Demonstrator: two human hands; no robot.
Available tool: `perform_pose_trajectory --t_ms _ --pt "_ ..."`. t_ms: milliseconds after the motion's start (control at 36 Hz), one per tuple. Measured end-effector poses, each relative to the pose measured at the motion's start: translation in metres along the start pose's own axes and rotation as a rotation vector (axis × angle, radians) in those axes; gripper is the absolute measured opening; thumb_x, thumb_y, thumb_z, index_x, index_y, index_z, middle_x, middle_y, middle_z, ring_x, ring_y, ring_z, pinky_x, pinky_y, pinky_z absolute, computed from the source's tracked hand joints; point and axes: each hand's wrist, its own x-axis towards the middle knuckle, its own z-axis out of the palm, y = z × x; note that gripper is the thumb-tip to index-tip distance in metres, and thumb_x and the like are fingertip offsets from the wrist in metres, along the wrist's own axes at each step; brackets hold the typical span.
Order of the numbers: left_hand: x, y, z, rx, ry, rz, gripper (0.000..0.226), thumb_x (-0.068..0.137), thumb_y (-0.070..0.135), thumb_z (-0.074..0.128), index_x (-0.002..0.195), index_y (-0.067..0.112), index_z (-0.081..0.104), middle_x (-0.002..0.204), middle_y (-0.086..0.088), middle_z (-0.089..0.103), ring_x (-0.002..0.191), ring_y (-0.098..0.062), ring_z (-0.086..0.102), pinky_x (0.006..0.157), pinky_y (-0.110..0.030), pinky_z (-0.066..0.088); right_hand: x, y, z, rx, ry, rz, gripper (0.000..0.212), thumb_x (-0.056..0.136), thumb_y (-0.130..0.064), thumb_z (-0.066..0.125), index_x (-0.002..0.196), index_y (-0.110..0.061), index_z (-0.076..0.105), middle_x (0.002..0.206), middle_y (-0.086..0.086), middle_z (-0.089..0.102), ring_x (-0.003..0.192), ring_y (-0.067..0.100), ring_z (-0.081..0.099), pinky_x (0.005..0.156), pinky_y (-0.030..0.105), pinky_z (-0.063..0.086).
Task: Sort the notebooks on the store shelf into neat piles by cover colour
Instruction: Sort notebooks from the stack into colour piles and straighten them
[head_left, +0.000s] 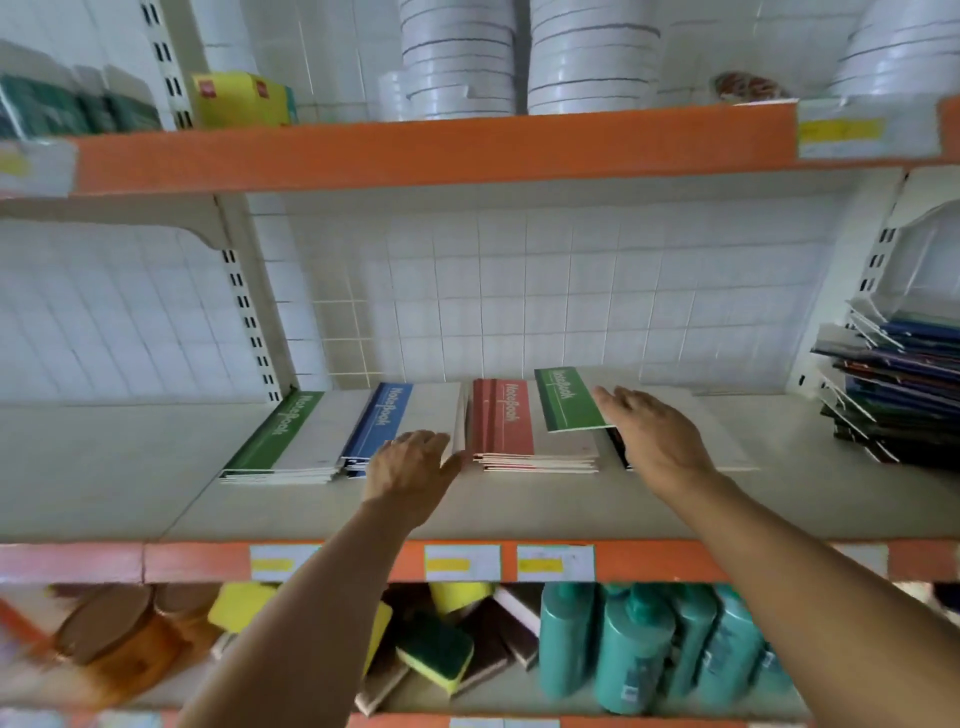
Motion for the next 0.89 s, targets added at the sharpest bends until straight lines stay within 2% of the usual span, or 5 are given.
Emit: perform_pose_trajectory --t_ms 194,389,472,611,889 --pt "-0.029 -0.056 -0.018 0.062 0.032 -0.097 0.043 0.098 0.05 0.035 0.123 0.024 0.058 0.128 0.003 0.059 0.117 -0.02 0.053 0.092 -0.029 0.036 0.008 -0.065 -0.007 -0.001 0.028 -0.142 0.066 0.093 0.003 0.035 0.152 -0.018 0.017 0.152 0.008 0.031 0.136 0.022 0.035 0.109 0.031 0.03" --pt "-0.04 -0.119 -0.018 0.028 0.076 -0.143 0.041 0.098 0.05 0.037 0.119 0.025 0.062 0.126 0.005 0.06 0.117 -0.019 0.054 0.091 -0.029 0.038 0.028 -0.141 -0.015 0.056 0.015 -0.201 0.068 0.092 0.005 0.035 0.153 -0.02 0.015 0.155 0.009 0.027 0.139 0.023 0.031 0.108 0.033 0.033" --pt "-0.041 -0.155 -0.018 0.058 0.07 -0.124 0.042 0.098 0.051 0.037 0.119 0.025 0.062 0.126 0.006 0.061 0.117 -0.019 0.055 0.092 -0.029 0.038 0.04 -0.18 -0.021 0.06 0.016 -0.207 0.073 0.09 0.007 0.038 0.153 -0.021 0.013 0.152 0.008 0.03 0.135 0.025 0.036 0.103 0.035 0.039" --pt "-0.035 -0.222 -0.021 0.058 0.091 -0.063 0.041 0.097 0.047 0.038 0.108 0.018 0.065 0.115 -0.001 0.065 0.109 -0.024 0.059 0.091 -0.031 0.04 0.062 -0.248 -0.025 0.107 0.056 -0.183 0.076 0.09 0.011 0.035 0.154 -0.02 0.007 0.155 0.007 0.026 0.138 0.022 0.032 0.107 0.03 0.034" --pt "-0.015 -0.304 -0.015 0.075 0.039 0.01 0.044 0.099 0.051 0.032 0.12 0.025 0.061 0.126 0.007 0.06 0.119 -0.015 0.053 0.098 -0.028 0.037 0.094 -0.352 -0.006 0.14 -0.007 -0.189 0.068 0.094 0.007 0.035 0.153 -0.018 0.011 0.153 0.01 0.03 0.136 0.025 0.035 0.104 0.034 0.039"
